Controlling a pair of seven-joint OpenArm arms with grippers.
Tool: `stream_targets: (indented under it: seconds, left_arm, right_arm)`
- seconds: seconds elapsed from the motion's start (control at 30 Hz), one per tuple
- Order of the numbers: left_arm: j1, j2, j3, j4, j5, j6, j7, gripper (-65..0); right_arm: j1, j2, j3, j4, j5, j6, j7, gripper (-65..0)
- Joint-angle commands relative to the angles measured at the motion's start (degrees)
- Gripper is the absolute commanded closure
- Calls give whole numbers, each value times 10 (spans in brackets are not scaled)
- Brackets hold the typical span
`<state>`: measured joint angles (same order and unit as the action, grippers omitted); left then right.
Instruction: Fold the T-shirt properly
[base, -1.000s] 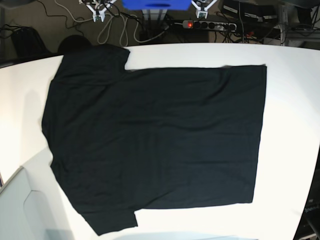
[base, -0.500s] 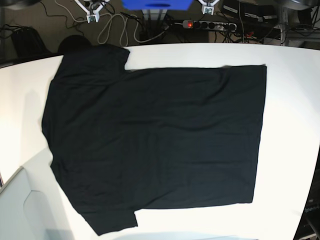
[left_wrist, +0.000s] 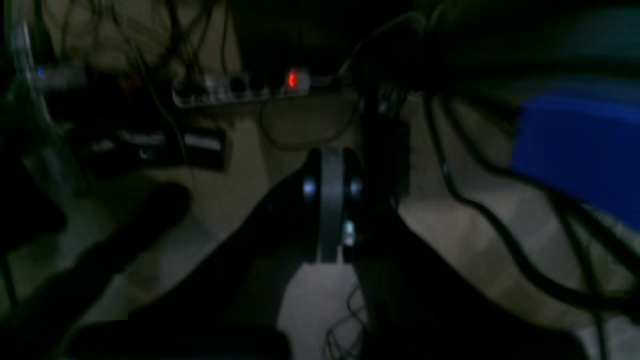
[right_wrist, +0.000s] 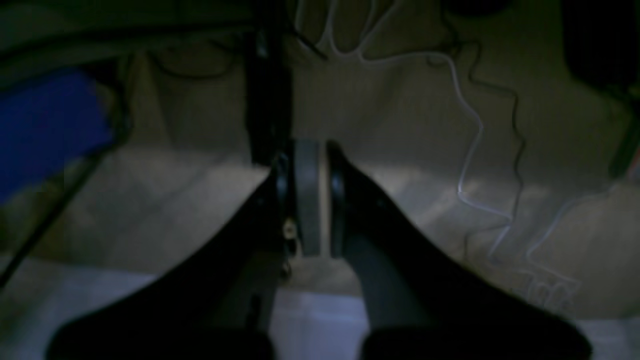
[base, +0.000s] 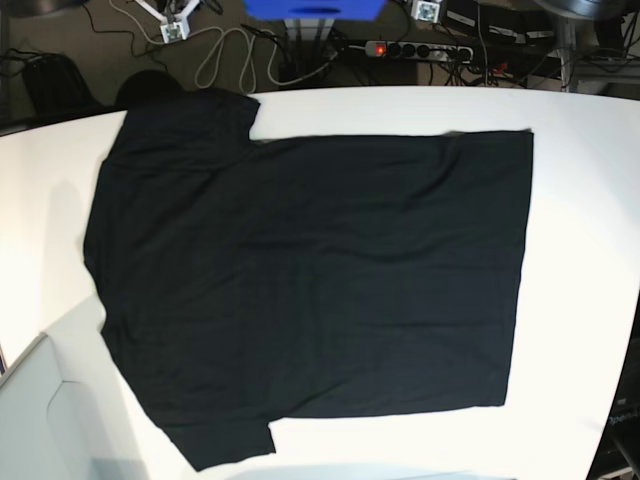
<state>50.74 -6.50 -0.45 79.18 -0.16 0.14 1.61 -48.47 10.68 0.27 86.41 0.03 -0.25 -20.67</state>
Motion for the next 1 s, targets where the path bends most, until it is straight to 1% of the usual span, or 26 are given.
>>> stream_targets:
  seconds: [0.0,0.1,0.17,0.27,0.33,0.4,0.43,0.47,0.5,0.6,0.63,0.7,0.73,0.77,0.83,0.87,0.93,0.97]
  left_arm:
    - [32,-1,0,33,-8,-1,-12,0]
    - [85,-28,-15,123,-50,-1,-12,0]
    - [113,-42,-27,177,-93,-1,-12,0]
    - [144,-68,-49,239,-139,-1,-12,0]
    - [157,-74,-59,276,-154,-1,-12,0]
    - [171,-75,-71,312,-157,-1,-12,0]
    - [177,-73,-80,330,-158,-1,-12,-22]
    - [183,-73,-89,347,-160,-1,-12,-73]
    - [186,-73,-95,361,-160,-1,-12,-134]
    - [184,-73,-107,381,-161,-2,-14,-291]
    - [183,-73,-111,381,-161,-2,-15,-318]
    - [176,-73,-125,382,-161,-2,-16,-334]
    - [168,-73,-132,383,-163,-2,-16,-332]
    - [160,-72,-142,383,-170,-2,-16,-331]
    - [148,-72,-172,384,-205,-2,-13,-332]
    - [142,-72,-184,383,-226,-2,-13,-332]
    - [122,-75,-215,380,-274,-2,-12,-332]
    - [112,-75,-229,379,-289,-2,-11,-332]
  right_arm:
    - [-23,10,5,30,1,4,8,0]
    - [-68,20,28,111,1,3,7,0]
    - [-98,19,58,173,0,4,6,0]
    - [-129,19,86,251,0,4,1,0]
    - [-138,20,99,293,0,5,-16,0]
    - [-139,19,110,332,0,5,-49,0]
    - [-139,19,116,345,0,5,-62,0]
    - [-136,19,118,350,1,6,-68,-1]
    - [-132,20,119,350,1,14,-72,-1]
    - [-116,19,123,350,0,52,-76,-3]
    - [-115,19,129,350,1,63,-76,-13]
    - [-113,9,138,351,1,79,-76,-67]
    - [-107,1,145,351,1,86,-76,-103]
    - [-101,-5,152,352,0,98,-76,-153]
    - [-93,-9,166,351,0,122,-76,-259]
    - [-92,-9,172,351,1,130,-76,-297]
    - [-81,-9,182,352,2,144,-76,-354]
    - [-78,-10,188,351,2,151,-76,-361]
